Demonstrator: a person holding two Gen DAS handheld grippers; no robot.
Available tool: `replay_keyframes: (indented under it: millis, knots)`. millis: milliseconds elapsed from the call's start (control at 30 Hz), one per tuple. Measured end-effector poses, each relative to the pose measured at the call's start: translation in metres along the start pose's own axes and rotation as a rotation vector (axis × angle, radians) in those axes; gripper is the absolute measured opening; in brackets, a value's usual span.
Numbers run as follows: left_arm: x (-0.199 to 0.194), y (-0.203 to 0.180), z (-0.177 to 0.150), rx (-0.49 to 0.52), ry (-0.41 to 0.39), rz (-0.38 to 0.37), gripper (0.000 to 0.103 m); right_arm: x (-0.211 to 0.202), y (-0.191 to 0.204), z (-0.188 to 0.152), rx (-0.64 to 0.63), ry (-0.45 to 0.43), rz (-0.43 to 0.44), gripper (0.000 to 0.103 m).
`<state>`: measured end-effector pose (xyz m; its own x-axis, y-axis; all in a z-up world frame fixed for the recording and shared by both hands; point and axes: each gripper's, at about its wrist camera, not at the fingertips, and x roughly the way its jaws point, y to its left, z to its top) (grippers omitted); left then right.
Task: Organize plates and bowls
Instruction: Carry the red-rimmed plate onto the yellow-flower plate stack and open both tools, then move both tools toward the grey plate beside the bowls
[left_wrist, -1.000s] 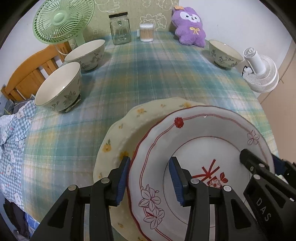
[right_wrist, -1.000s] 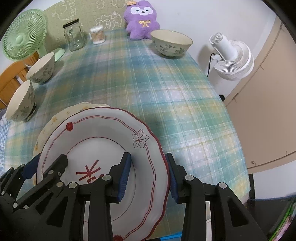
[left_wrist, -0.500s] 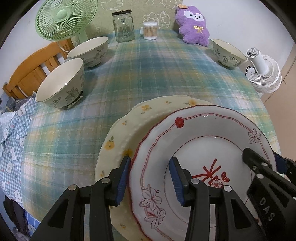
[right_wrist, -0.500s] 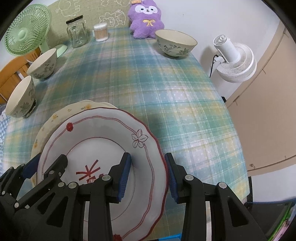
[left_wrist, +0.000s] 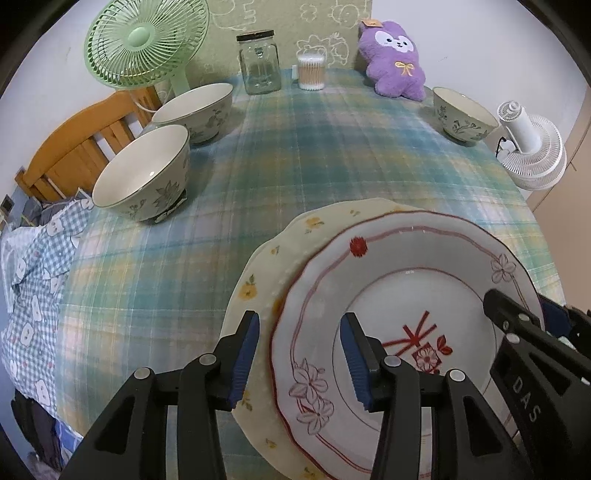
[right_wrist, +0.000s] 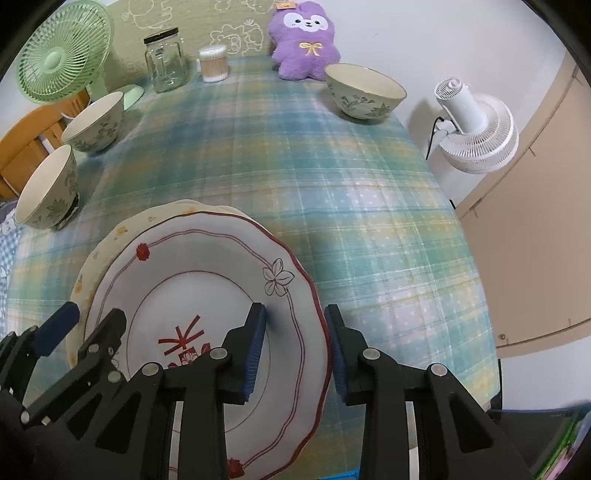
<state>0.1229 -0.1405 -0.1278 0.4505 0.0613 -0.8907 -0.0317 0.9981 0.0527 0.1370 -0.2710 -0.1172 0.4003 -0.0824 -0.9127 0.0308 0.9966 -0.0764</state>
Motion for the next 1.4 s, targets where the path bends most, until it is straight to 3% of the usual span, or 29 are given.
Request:
replay_keyframes:
  millis: [200,333,400,533,867,1100,1400]
  knots:
    - [-0.002,0.009,-0.002,-0.024,-0.001,0.015,0.048,0.007,0.012,0.001,0.001,0.010,0.040,0.038]
    - [-0.004,0.016,-0.003,-0.036,-0.002,0.025,0.050,0.008,0.017,0.003,-0.001,0.001,0.016,0.043]
    - [-0.005,0.019,-0.002,-0.041,-0.002,0.027,0.055,0.010,0.017,0.005,-0.002,0.015,0.020,0.048]
    - [-0.010,0.026,0.004,-0.068,-0.008,0.009,0.067,0.009,0.014,0.011,-0.005,0.025,0.044,0.069]
    - [-0.029,0.045,0.028,-0.118,-0.058,0.007,0.080,-0.016,0.022,0.045,-0.093,-0.029,0.115,0.069]
    - [-0.046,0.078,0.041,-0.187,-0.106,0.027,0.082,-0.042,0.049,0.072,-0.152,-0.108,0.169,0.069]
    - [-0.053,0.129,0.060,-0.133,-0.150,0.051,0.086,-0.055,0.100,0.090,-0.071,-0.122,0.185,0.069]
